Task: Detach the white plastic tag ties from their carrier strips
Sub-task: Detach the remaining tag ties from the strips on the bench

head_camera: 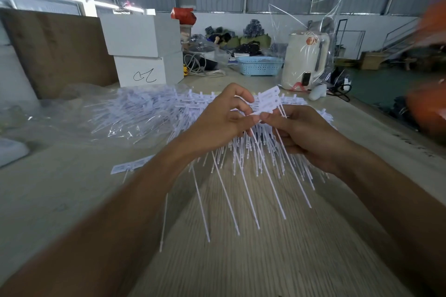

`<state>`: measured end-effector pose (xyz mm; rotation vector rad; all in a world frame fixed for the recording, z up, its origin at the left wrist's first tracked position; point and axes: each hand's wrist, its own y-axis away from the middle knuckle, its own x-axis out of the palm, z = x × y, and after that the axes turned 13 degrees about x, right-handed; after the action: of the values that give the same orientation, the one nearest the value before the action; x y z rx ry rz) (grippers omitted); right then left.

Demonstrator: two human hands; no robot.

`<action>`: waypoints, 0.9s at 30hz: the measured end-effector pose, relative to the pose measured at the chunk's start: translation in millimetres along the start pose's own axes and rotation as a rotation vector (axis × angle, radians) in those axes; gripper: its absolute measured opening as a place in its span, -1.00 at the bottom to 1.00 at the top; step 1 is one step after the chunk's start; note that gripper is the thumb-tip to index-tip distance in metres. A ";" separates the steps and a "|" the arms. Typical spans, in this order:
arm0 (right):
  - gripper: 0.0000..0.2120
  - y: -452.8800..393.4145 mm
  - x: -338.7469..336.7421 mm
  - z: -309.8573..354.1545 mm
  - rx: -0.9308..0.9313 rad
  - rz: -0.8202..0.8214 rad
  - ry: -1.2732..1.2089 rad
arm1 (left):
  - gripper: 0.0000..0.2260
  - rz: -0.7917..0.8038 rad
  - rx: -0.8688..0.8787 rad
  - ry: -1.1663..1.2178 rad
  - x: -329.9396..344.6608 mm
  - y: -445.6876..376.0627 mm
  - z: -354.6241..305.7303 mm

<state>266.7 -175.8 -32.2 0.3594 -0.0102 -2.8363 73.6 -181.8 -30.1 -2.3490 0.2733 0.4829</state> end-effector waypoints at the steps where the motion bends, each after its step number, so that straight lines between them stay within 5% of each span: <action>1: -0.79 -0.8 -2.2 -0.5 0.013 0.002 0.010 | -0.70 0.015 -0.016 0.010 -0.7 0.0 1.2; 5: -0.75 -5.8 -9.6 -0.6 0.027 -0.020 -0.082 | -0.88 0.125 -0.096 -0.126 -2.7 0.7 6.4; 9: -0.80 -6.7 -12.8 -5.0 0.033 0.023 -0.056 | -0.76 0.088 -0.138 -0.047 0.2 2.8 7.0; 13: -0.62 -5.6 -12.8 -7.6 -0.017 0.078 -0.013 | -0.66 0.044 -0.145 0.006 -2.2 1.4 5.8; 16: -0.80 -3.7 -7.5 -7.3 -0.184 0.029 0.103 | -0.65 0.023 -0.190 0.072 -5.6 0.0 7.3; 20: -0.76 1.9 -4.4 0.4 -0.410 -0.063 0.364 | -0.50 0.042 -0.233 0.162 -11.2 -2.9 10.9; 25: -0.77 7.4 -12.0 10.3 -0.554 -0.134 0.626 | -0.68 0.106 -0.253 0.198 -9.7 -4.0 10.3; 27: -0.75 8.6 -14.2 11.4 -0.580 -0.181 0.698 | -0.59 0.132 -0.262 0.185 -10.1 -4.5 10.3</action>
<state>279.5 -180.4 -17.3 1.2076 0.9894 -2.5490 63.2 -170.9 -30.2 -2.6478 0.4795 0.3826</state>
